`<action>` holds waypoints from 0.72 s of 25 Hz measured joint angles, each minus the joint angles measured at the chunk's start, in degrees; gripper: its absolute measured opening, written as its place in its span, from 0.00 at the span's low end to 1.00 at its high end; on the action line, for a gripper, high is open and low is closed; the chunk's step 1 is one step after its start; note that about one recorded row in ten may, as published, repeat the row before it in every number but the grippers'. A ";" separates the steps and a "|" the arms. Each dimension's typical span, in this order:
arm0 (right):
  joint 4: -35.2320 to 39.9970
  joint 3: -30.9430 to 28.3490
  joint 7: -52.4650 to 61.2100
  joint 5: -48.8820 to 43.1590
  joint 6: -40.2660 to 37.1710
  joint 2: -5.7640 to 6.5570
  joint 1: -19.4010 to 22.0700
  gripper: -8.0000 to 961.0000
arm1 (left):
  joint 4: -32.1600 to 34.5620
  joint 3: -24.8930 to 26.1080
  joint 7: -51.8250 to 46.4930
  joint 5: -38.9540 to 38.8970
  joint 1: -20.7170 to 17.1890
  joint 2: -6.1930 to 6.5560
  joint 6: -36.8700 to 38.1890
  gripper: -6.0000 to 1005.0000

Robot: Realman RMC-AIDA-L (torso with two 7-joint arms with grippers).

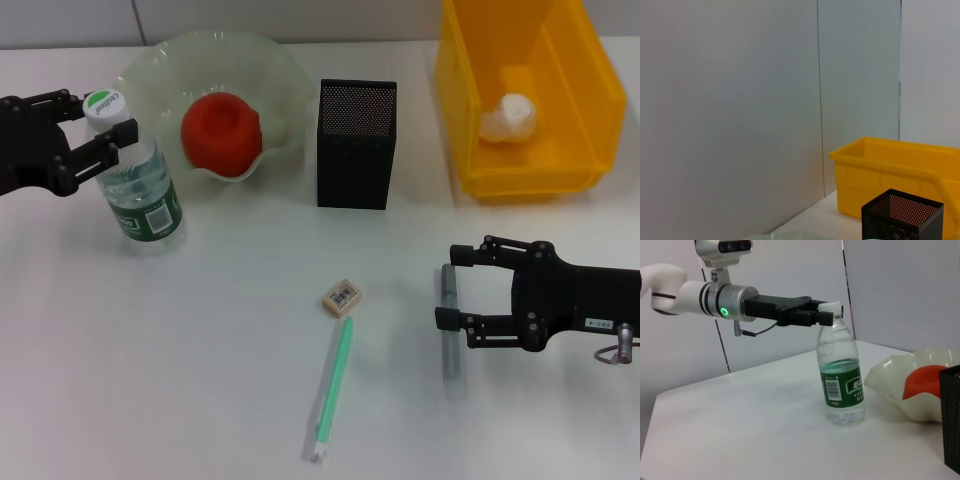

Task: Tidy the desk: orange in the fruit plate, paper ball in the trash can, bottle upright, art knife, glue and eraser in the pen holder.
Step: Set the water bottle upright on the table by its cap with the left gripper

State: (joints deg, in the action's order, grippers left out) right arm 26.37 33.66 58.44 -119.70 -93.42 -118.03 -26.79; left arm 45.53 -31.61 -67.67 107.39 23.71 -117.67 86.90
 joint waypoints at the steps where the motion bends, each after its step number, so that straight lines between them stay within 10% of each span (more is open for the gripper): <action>1: 0.00 0.00 0.00 0.00 0.00 0.00 -0.01 0.86 | 0.00 0.00 0.00 0.00 0.02 -0.04 0.00 0.46; 18: 0.00 0.00 0.00 0.00 -0.06 0.00 -0.02 0.86 | 0.00 -0.38 -0.01 0.35 0.19 -0.10 -0.41 0.46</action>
State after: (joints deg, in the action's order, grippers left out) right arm 26.37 33.66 58.45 -119.70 -93.49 -118.03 -26.81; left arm 45.53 -31.99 -67.69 107.74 23.90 -117.78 86.49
